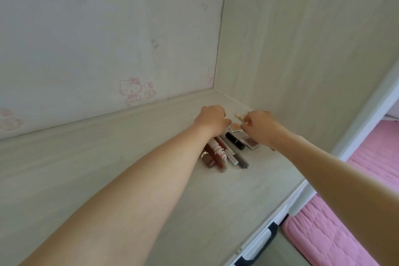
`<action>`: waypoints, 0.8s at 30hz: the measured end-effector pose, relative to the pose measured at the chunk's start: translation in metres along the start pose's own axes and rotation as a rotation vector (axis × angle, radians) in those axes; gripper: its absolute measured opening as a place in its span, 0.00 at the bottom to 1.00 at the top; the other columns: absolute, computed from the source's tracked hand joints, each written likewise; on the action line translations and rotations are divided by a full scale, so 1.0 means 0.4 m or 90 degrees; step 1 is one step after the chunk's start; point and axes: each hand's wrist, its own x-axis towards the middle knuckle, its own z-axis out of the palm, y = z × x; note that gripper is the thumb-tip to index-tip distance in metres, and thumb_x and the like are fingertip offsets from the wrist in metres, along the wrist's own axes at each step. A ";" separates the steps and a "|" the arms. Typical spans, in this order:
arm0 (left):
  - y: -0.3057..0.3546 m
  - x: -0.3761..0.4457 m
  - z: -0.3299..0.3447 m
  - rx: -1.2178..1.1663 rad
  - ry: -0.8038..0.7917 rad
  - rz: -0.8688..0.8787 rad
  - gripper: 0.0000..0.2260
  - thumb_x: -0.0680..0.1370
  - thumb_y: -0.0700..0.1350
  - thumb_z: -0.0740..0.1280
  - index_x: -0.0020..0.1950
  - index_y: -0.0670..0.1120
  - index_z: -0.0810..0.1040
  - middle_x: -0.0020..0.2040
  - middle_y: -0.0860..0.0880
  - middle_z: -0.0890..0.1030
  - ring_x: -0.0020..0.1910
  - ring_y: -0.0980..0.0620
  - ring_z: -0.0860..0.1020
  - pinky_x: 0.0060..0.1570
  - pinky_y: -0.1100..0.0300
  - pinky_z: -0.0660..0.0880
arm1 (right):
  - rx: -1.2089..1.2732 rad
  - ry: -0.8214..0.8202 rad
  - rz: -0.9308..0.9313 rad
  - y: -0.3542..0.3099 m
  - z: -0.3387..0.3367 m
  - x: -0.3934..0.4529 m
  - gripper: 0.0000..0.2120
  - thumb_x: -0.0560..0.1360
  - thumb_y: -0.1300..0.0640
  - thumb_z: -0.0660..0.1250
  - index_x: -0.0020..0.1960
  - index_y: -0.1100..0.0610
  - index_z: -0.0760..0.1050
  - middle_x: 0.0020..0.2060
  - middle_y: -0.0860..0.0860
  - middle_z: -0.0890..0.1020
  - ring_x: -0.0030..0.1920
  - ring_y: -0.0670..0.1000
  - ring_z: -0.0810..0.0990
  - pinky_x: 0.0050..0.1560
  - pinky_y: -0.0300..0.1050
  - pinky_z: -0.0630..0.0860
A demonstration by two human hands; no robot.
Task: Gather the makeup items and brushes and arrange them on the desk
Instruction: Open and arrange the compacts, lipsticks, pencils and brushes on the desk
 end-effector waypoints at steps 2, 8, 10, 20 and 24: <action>0.010 0.027 0.013 0.063 -0.054 -0.006 0.20 0.79 0.55 0.61 0.65 0.42 0.74 0.64 0.44 0.75 0.66 0.41 0.67 0.64 0.52 0.67 | -0.010 0.003 0.004 0.000 0.015 0.021 0.16 0.77 0.48 0.62 0.52 0.60 0.78 0.43 0.56 0.80 0.43 0.56 0.76 0.42 0.44 0.71; 0.018 0.058 0.038 0.053 -0.076 -0.020 0.18 0.78 0.55 0.63 0.60 0.42 0.77 0.58 0.43 0.78 0.63 0.41 0.68 0.63 0.51 0.66 | -0.093 -0.009 0.002 -0.004 0.047 0.042 0.23 0.80 0.42 0.56 0.56 0.61 0.76 0.50 0.58 0.78 0.57 0.59 0.75 0.49 0.48 0.67; 0.020 0.056 0.039 0.038 -0.064 -0.023 0.18 0.78 0.54 0.64 0.60 0.43 0.77 0.58 0.44 0.77 0.64 0.42 0.68 0.63 0.51 0.66 | -0.059 -0.025 0.034 -0.007 0.052 0.039 0.21 0.79 0.41 0.56 0.56 0.57 0.74 0.51 0.56 0.77 0.60 0.60 0.72 0.49 0.49 0.66; 0.020 -0.009 0.005 -0.365 0.080 -0.013 0.06 0.72 0.41 0.72 0.46 0.47 0.77 0.44 0.49 0.78 0.41 0.53 0.76 0.32 0.69 0.67 | 0.152 0.065 0.127 -0.045 0.026 -0.006 0.09 0.77 0.56 0.64 0.55 0.60 0.73 0.48 0.56 0.80 0.47 0.58 0.79 0.50 0.52 0.78; 0.005 -0.061 -0.056 -0.517 0.099 -0.044 0.06 0.71 0.39 0.73 0.45 0.46 0.79 0.41 0.47 0.80 0.43 0.48 0.81 0.43 0.60 0.80 | 0.279 0.131 0.058 -0.079 -0.002 -0.042 0.15 0.75 0.56 0.69 0.60 0.54 0.70 0.44 0.49 0.81 0.40 0.48 0.77 0.37 0.42 0.72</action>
